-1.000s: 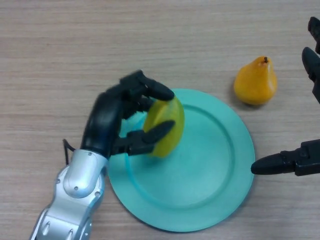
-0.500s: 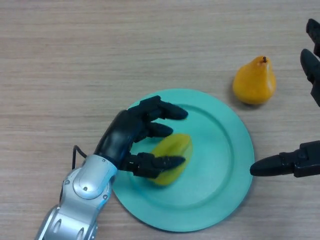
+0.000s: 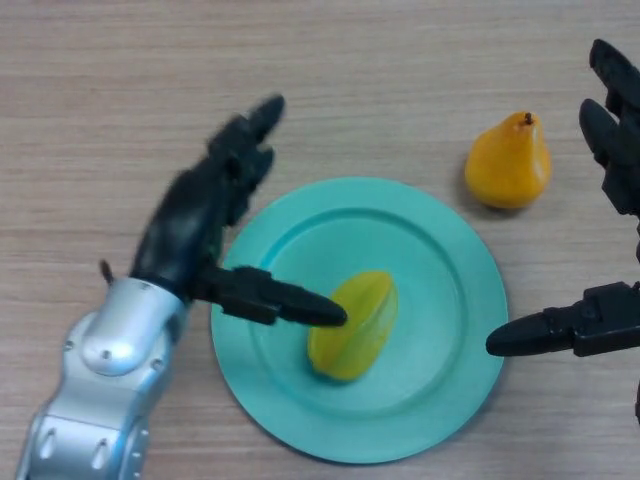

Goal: Pick up the yellow starfruit and place it on the plate

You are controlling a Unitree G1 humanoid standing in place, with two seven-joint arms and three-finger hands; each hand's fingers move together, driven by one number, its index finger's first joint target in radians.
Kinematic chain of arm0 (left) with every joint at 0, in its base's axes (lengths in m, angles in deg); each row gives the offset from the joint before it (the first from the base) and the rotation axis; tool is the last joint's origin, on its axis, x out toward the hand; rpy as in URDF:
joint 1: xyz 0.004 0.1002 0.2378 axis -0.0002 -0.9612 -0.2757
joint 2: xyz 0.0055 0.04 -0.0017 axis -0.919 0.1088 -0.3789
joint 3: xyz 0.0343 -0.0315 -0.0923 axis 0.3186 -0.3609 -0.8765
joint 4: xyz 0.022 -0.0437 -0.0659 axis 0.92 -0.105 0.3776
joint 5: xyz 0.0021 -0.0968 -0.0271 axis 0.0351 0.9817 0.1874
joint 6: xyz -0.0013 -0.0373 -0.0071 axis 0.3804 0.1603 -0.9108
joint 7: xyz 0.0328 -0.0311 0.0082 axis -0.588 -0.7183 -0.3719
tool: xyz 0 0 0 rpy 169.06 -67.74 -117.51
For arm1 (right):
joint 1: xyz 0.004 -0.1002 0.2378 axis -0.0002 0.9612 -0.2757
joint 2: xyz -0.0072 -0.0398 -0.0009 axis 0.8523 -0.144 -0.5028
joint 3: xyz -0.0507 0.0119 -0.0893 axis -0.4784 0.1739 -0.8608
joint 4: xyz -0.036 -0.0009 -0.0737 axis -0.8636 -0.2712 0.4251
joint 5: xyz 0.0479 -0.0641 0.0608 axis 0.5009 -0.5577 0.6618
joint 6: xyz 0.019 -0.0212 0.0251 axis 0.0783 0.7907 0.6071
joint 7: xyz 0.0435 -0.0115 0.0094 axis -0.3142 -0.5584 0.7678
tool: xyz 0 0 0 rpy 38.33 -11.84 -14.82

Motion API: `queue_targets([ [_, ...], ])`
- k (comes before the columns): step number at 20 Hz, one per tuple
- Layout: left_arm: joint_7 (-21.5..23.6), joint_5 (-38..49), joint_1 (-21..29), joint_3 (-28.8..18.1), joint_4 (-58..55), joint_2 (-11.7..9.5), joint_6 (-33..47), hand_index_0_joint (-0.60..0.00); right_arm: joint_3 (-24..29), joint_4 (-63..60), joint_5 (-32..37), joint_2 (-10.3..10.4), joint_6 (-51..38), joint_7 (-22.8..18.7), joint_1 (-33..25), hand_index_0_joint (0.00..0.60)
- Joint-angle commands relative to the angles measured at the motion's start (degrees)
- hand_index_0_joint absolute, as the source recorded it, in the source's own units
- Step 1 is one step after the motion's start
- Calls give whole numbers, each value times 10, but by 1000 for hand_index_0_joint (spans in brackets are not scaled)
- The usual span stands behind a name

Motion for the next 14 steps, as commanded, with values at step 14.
queue_targets([
  [14,-44,118,-50,-168,-41,-84,172,0,15,-31,10,-15,-128,-36,-46,0],
])
